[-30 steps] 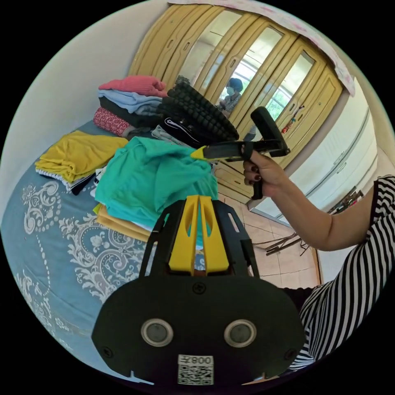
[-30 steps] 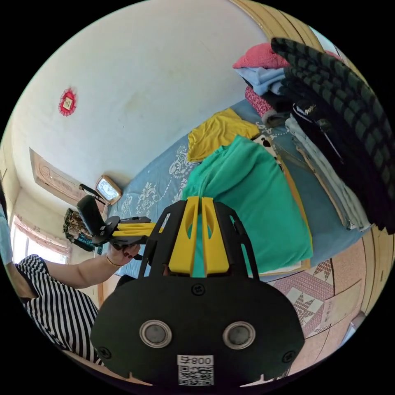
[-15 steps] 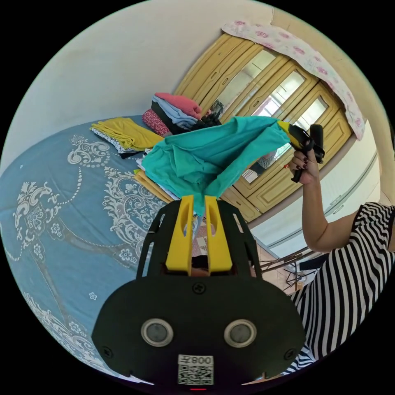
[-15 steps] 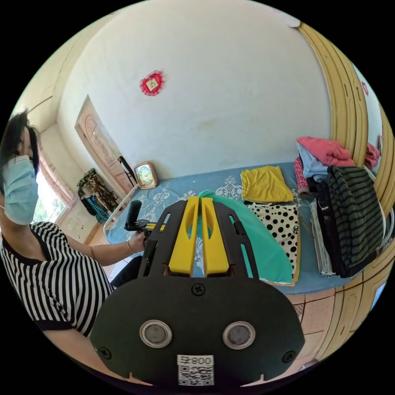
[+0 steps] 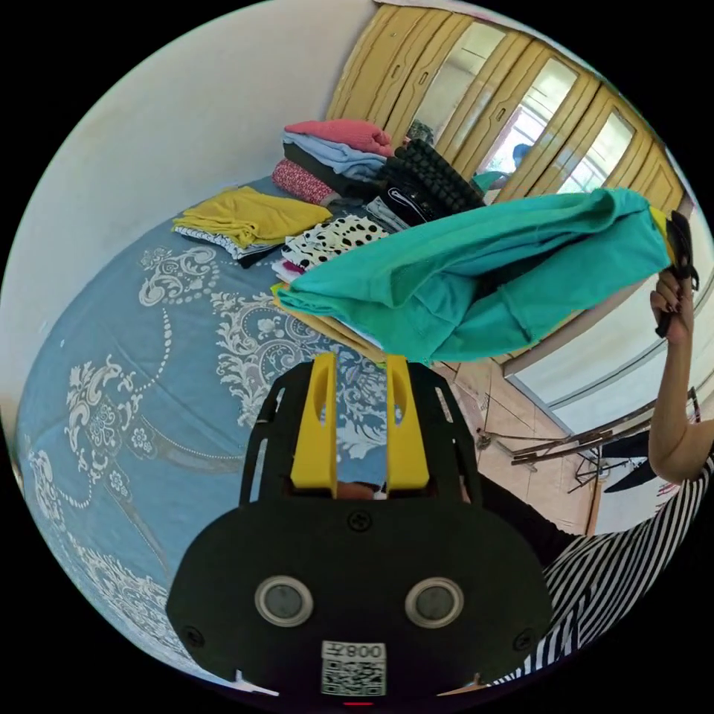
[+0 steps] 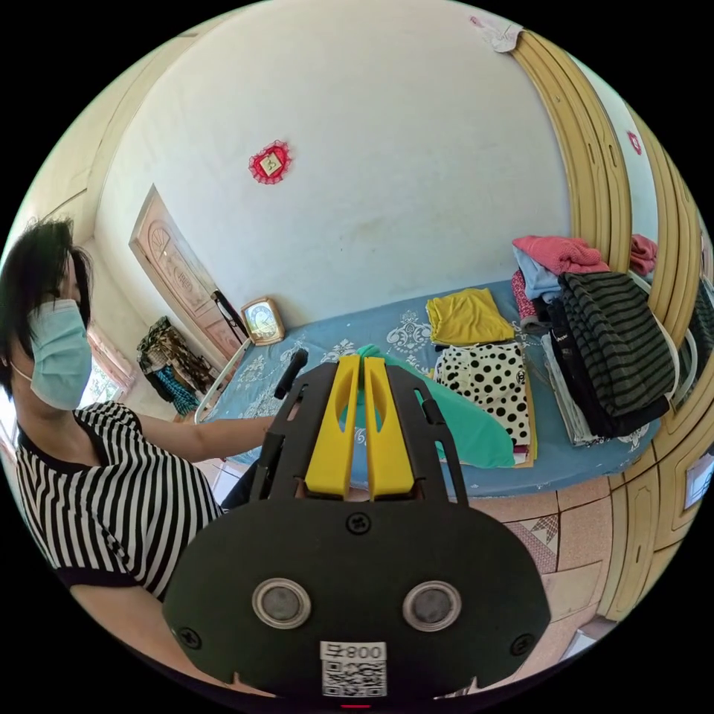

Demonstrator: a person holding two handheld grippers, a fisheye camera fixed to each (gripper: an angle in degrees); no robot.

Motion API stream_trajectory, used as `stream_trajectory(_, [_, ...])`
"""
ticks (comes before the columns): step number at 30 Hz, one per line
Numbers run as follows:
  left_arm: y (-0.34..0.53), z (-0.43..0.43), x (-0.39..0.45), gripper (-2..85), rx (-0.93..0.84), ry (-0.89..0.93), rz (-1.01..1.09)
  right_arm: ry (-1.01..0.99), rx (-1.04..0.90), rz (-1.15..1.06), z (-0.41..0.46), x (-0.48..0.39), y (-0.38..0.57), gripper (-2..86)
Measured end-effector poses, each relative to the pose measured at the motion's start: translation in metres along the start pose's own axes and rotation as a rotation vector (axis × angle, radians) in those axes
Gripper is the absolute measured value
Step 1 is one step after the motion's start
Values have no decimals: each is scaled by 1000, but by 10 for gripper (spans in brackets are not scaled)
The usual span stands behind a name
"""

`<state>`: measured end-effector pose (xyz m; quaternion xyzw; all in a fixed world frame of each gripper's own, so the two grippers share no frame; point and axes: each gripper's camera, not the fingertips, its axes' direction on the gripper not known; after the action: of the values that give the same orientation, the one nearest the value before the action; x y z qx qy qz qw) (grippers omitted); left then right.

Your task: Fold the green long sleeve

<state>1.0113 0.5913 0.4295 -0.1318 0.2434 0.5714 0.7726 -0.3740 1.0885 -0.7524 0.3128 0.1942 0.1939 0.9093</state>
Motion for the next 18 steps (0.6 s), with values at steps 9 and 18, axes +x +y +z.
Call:
stream_trajectory(9, [-89, -27, 71, 105, -118, -185, 268, -67, 52, 58, -41, 14, 30, 5])
stream_trajectory(18, [-141, -83, 139, 54, -182, -256, 426, -63, 64, 70, -73, 7, 52, 4])
